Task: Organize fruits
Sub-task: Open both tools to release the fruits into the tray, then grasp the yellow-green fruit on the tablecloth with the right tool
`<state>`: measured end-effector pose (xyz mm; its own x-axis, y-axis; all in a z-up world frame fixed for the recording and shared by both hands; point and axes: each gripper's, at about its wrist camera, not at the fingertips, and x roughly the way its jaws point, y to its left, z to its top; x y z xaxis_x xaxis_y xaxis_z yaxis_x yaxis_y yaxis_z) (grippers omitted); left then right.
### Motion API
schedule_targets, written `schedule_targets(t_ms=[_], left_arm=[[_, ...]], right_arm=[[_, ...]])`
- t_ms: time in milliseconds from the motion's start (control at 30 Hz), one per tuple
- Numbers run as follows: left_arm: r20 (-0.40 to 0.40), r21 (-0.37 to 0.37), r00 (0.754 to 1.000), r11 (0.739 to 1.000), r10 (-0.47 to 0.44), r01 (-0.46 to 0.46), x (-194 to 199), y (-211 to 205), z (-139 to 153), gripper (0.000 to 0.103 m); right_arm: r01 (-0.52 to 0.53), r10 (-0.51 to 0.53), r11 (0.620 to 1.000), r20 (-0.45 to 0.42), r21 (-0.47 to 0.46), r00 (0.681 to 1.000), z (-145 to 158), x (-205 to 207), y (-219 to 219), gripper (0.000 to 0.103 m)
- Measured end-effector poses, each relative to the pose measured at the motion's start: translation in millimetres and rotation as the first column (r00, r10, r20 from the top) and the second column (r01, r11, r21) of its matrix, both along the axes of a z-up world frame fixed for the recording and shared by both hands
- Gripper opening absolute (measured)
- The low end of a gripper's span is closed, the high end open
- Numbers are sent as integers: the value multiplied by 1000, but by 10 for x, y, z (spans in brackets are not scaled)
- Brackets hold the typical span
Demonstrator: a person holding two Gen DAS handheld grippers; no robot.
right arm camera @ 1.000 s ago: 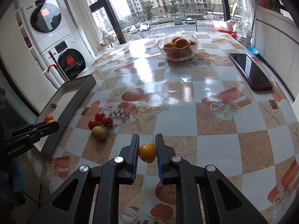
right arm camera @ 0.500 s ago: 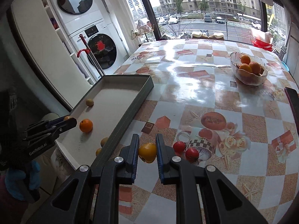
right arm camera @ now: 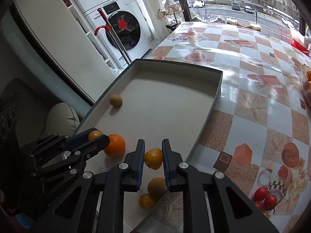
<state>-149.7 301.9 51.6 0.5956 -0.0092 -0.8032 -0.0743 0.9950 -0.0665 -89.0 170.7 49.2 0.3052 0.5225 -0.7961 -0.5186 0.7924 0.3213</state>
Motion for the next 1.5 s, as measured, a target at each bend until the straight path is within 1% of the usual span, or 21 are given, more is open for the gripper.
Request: schedule_targets(t_ms=[133,233,267,300,333,367,433,467,533,633,700,800,933,1033,1200,1233,1300,1333,1367,1400,1500], left_arm=[[-8,-3,1000,1000,2,-2,33,-3,-46,22],[-3,29,1000,1000,-6,6,30,-42,-43,23],[-3,51,1000,999,-1,1,24,-58,-43,40],[1,83,1000,996,19,-19,11,-58,-41,71],[17,119,999,992,49,-51,-15,-55,-24,89],[52,139,996,987,73,-80,-58,-54,13,103],[97,128,992,988,78,-90,-126,-35,102,103],[101,118,992,989,76,-88,-136,-39,137,103],[114,111,991,990,72,-85,-163,-84,221,103],[127,113,991,992,36,-51,-208,-245,338,103],[134,92,991,996,2,-14,-240,-384,370,103],[128,72,990,996,-62,53,-285,-670,355,103],[108,83,984,988,-139,130,-332,-1053,295,103],[84,94,983,983,-165,157,-365,-1219,258,103],[72,103,985,984,-155,147,-426,-1215,281,103],[67,97,986,985,-150,143,-424,-1198,282,103],[55,90,989,987,-141,136,-417,-1176,263,103],[51,93,989,987,-139,133,-417,-1181,254,103],[47,98,989,986,-138,133,-416,-1194,245,103],[43,101,989,986,-140,135,-412,-1213,233,103],[36,107,987,983,-155,150,-409,-1289,222,103]], right_arm=[[-6,6,999,-18,-39,1000,-89,121,116,20],[-18,14,998,-45,-68,999,-162,146,167,21],[-17,13,997,-49,-77,999,-178,154,171,23],[-14,10,997,-49,-82,999,-176,163,171,26],[-1,-3,996,-41,-85,999,-154,178,154,36],[11,-13,998,-37,-69,999,-114,203,119,62],[25,-24,999,-38,22,999,21,226,5,90],[43,-42,998,-20,47,999,118,220,-55,97],[87,-89,995,39,47,995,302,192,-204,103],[154,-157,987,98,39,983,483,128,-570,103],[221,-222,975,106,27,969,479,63,-921,103],[333,-328,942,100,-48,940,309,-63,-1479,103],[400,-397,906,54,-135,916,-12,-262,-1964,103],[400,-402,908,11,-124,915,-173,-361,-2076,103],[297,-292,946,61,-129,955,-244,-484,-1786,100],[276,-268,952,75,-133,961,-246,-494,-1715,98],[245,-234,959,95,-139,968,-251,-505,-1596,86],[235,-223,961,95,-148,970,-270,-498,-1550,72],[229,-217,961,87,-155,972,-299,-491,-1515,62],[230,-218,960,89,-161,972,-318,-484,-1494,62],[237,-221,957,111,-169,969,-308,-495,-1478,52]])
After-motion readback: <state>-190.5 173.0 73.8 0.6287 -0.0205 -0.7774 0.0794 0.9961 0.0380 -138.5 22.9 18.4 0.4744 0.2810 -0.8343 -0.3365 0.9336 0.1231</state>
